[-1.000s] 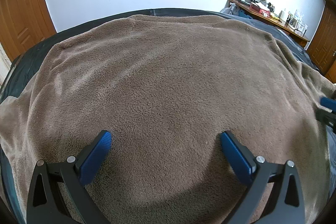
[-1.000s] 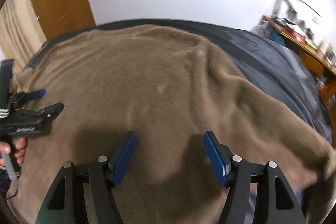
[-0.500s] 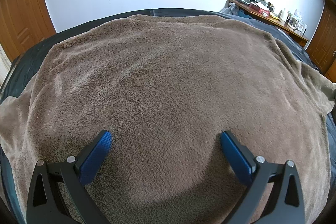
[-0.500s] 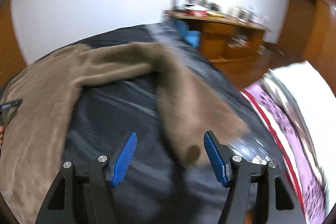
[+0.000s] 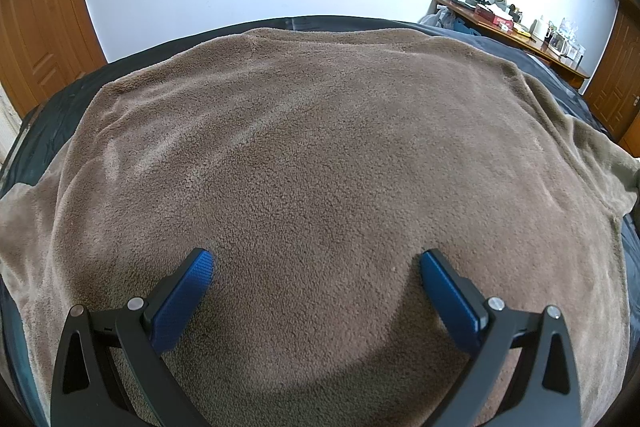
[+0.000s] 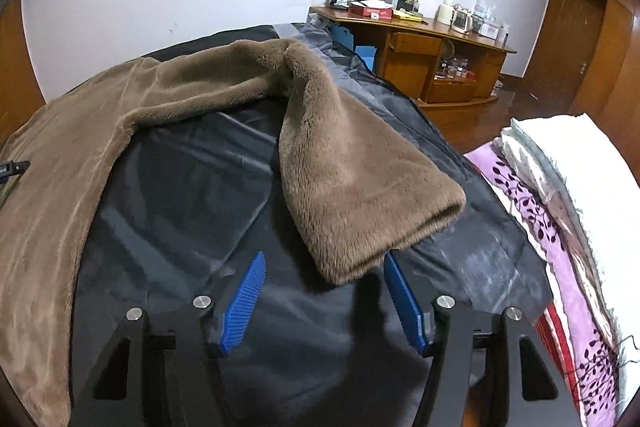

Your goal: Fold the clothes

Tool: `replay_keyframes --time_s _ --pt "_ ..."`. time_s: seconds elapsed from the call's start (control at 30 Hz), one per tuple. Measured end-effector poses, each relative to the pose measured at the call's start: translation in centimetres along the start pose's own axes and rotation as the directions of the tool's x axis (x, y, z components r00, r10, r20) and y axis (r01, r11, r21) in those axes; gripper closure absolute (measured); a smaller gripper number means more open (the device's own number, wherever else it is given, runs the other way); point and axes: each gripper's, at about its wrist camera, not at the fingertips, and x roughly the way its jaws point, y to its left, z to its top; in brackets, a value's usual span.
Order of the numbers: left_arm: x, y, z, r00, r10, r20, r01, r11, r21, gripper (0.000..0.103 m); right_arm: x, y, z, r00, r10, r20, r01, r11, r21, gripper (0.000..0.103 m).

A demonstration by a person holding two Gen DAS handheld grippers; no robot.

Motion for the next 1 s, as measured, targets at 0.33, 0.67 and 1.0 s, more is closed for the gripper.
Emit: replay_keyframes --time_s 0.33,0.67,1.0 --pt "0.0 0.1 0.0 1.000 -0.001 0.000 0.001 1.000 0.001 0.000 1.5 1.0 1.0 0.999 -0.035 0.029 0.037 0.996 -0.085 0.074" --pt "0.0 0.1 0.0 1.000 -0.002 0.001 0.002 1.000 0.001 0.000 -6.5 -2.1 7.2 0.954 0.095 0.283 -0.126 0.987 0.096 0.085" --pt "0.0 0.1 0.0 1.000 -0.008 0.000 0.008 1.000 -0.001 0.000 -9.6 -4.5 12.8 0.914 0.067 0.401 -0.185 0.947 0.262 0.085"
